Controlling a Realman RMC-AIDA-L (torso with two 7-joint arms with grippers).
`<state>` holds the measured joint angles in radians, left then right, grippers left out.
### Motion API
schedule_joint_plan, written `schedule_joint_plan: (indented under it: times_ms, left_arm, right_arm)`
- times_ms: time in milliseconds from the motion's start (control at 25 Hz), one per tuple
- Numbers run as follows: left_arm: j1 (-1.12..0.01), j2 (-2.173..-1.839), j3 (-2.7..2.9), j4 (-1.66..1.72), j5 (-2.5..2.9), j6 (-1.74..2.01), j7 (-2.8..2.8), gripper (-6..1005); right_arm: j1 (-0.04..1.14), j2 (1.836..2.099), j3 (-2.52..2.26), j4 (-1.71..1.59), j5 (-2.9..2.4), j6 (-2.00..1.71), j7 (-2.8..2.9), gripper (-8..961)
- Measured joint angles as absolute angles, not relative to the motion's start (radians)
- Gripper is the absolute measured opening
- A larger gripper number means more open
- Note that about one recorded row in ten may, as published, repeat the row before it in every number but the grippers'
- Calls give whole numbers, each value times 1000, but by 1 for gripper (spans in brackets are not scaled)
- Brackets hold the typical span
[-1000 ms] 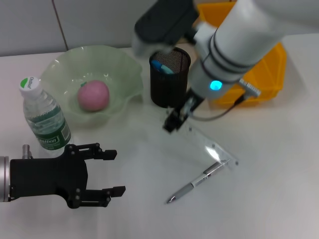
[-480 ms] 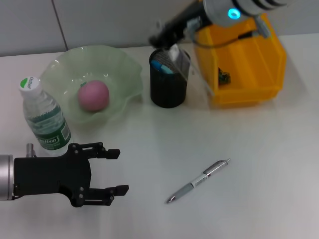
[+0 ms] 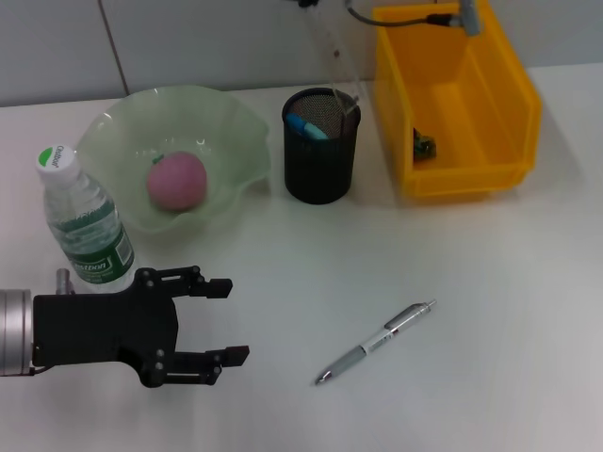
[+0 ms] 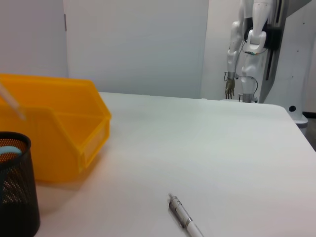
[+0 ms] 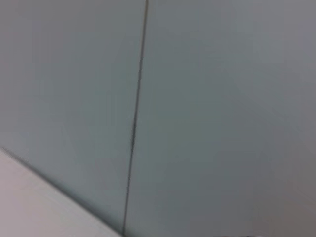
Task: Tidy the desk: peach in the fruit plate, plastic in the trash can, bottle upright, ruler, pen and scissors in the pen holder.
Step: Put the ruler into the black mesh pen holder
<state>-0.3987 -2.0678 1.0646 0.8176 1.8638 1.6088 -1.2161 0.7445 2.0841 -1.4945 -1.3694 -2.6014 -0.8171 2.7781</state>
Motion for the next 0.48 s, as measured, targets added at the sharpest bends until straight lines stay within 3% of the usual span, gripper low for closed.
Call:
schedule_joint_plan:
  times_ms: [480]
  left_arm:
    - [-413,-2068,1064,805,1863,1599,-1202,786]
  right_arm:
    - [744,2085,-1603,-1179,-2524,-516,2777,381]
